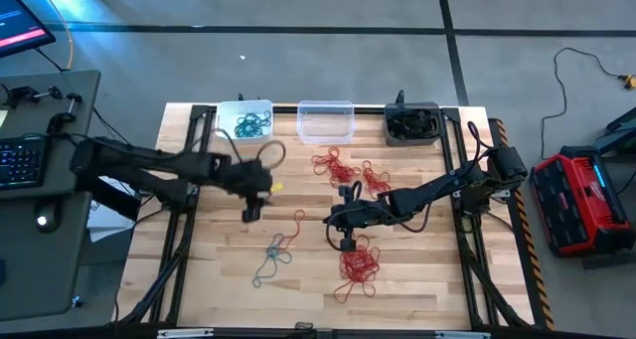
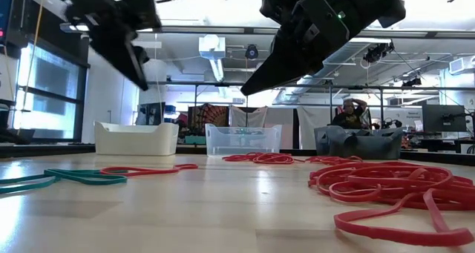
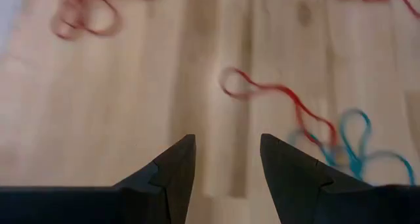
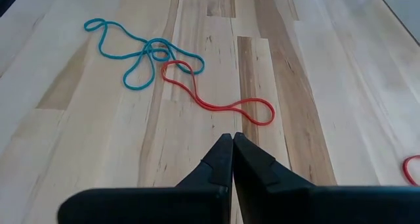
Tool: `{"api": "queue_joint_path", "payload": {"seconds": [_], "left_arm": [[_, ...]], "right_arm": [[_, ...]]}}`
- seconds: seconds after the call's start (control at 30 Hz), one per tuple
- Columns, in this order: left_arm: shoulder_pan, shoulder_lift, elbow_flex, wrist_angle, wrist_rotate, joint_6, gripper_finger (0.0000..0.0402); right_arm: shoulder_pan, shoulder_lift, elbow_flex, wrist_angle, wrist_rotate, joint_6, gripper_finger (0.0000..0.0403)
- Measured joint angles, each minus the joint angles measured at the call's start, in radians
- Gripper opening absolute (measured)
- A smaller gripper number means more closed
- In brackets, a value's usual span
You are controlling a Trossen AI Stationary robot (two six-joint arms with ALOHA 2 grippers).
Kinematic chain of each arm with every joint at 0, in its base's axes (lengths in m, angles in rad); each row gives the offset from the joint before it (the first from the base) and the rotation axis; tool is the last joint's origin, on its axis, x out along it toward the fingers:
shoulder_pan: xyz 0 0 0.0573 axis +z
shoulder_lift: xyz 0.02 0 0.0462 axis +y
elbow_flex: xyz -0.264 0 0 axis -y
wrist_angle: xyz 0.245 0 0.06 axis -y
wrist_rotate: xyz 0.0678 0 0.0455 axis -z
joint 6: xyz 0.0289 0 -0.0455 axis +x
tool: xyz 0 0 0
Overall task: Sort rubber bands into baskets
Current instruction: Put the blue rubber band into the white bin
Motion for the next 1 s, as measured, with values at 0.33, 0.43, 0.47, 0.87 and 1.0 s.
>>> {"api": "queue_joint_path", "payload": {"seconds": [0.33, 0.43, 0.47, 0.87, 1.0], "left_arm": [[-0.265, 0.097, -0.014, 0.042, -0.039, -0.221, 0.0163], [-0.305, 0.159, -0.013, 0.061, -0.042, -0.299, 0.0163], [-0.316, 0.184, -0.014, 0.061, -0.042, -0.323, 0.0163], [-0.34, 0.368, -0.013, 0.167, -0.05, -0.467, 0.0163], [-0.322, 0.398, -0.013, 0.168, -0.07, -0.483, 0.0163]], "right_arm": [[0.0, 0.0, 0.0, -0.002, 0.0, -0.001, 0.0], [0.0, 0.0, 0.0, -0.003, 0.0, -0.001, 0.0], [0.0, 0.0, 0.0, -0.003, 0.0, -0.001, 0.0], [0.0, 0.0, 0.0, -0.001, 0.0, -0.008, 0.0], [0.0, 0.0, 0.0, -0.001, 0.0, -0.008, 0.0]]}}
